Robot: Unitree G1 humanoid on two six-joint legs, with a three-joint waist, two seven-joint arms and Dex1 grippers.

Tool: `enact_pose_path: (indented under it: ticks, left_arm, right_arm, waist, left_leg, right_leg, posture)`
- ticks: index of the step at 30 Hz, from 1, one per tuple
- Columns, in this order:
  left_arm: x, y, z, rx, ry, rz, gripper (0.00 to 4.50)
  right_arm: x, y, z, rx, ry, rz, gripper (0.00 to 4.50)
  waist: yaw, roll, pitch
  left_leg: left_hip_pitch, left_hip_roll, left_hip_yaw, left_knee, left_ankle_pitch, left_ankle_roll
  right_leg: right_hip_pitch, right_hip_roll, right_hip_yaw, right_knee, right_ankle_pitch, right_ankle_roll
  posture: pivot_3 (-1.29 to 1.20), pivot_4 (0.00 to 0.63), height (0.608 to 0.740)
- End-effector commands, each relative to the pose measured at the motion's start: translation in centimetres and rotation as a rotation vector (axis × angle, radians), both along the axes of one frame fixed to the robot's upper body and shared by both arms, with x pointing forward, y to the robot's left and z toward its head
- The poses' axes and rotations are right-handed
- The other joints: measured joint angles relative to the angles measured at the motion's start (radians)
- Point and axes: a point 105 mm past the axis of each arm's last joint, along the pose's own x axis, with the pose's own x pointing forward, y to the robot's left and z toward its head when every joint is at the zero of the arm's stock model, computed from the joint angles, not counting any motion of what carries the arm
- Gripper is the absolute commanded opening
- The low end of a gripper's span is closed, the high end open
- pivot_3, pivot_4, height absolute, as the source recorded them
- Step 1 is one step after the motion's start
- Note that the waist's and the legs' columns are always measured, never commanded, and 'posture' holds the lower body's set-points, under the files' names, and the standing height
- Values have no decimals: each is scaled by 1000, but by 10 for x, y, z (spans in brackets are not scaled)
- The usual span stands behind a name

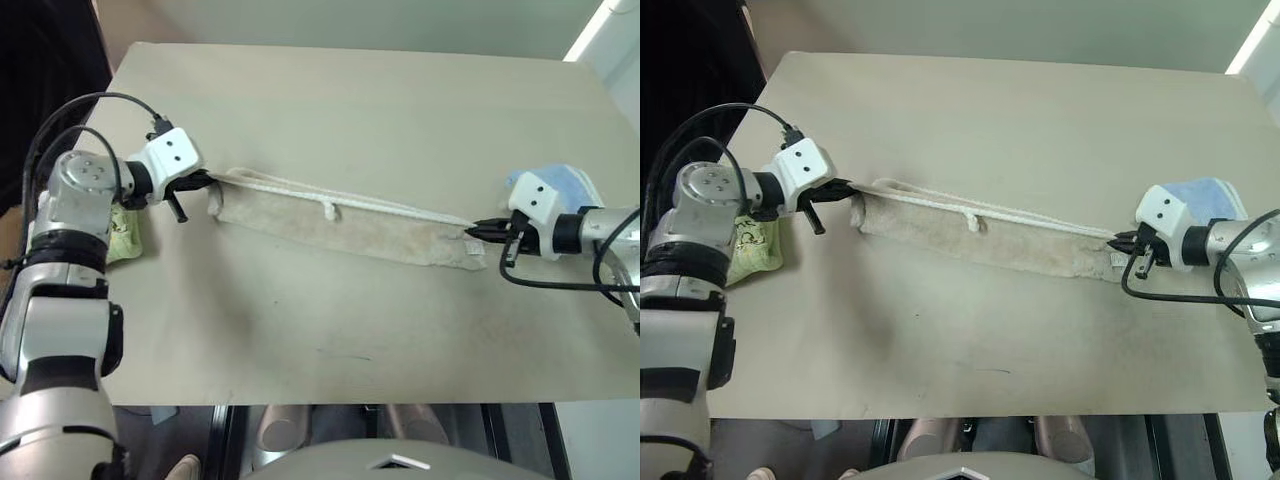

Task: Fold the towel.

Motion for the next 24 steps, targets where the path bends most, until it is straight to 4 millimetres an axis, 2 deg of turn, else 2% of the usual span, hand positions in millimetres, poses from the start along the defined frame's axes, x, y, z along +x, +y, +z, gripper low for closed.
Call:
enact_pose_path:
  ticks: [1, 4, 5, 8, 15, 17, 18, 24]
  left_arm:
    - [5, 15, 6, 76, -45, 63, 0]
    - [6, 14, 1, 93, -35, 63, 0]
    - [6, 13, 0, 92, -34, 61, 0]
    - [8, 12, 5, 53, -48, 71, 675]
    - [14, 19, 19, 9, -127, 140, 3134]
    - [17, 19, 29, -68, -159, 163, 3776]
    - [18, 18, 33, -111, -172, 175, 3788]
    - [20, 23, 48, -245, -213, 233, 3788]
  right_arm:
    - [12, -17, 0, -63, -27, -81, 7]
    - [16, -18, -1, -57, -20, -93, 7]
    - [15, -17, -1, -54, -17, -90, 211]
    - [14, -16, 1, -48, -15, -83, 953]
    - [9, -23, 11, -22, -35, -99, 3423]
    - [9, -28, 20, -3, -77, -128, 4113]
    - [9, -31, 26, 28, -91, -148, 4455]
    - [-6, -45, 48, 179, -115, -255, 4484]
  waist:
    - [0, 0, 0]
    - [1, 0, 0]
    - [2, 0, 0]
    - [2, 0, 0]
    - [7, 0, 0]
    - [8, 0, 0]
    - [8, 0, 0]
    - [11, 0, 0]
  left_leg:
    - [0, 0, 0, 0, 0, 0]
    - [-1, 0, 0, 0, 0, 0]
    - [-2, 0, 0, 0, 0, 0]
    - [-3, 0, 0, 0, 0, 0]
    - [-4, 0, 0, 0, 0, 0]
    - [-4, 0, 0, 0, 0, 0]
    - [-4, 0, 0, 0, 0, 0]
    - [-4, 0, 1, 0, 0, 0]
  right_leg:
    - [0, 0, 0, 0, 0, 0]
    - [-1, 0, 0, -2, 0, 1]
    - [-1, 0, 0, -3, 0, 1]
    - [-2, 0, 0, -4, 0, 1]
    - [-2, 0, 0, -5, 0, 1]
    - [-2, 0, 0, -5, 0, 2]
    - [-2, 0, 0, -5, 0, 1]
    - [-2, 0, 0, -5, 0, 2]
  posture:
    - [0, 150, 740]
    - [0, 150, 740]
    - [0, 150, 740]
    - [0, 150, 740]
    - [0, 150, 740]
    - [0, 150, 740]
    - [0, 150, 740]
    - [0, 150, 740]
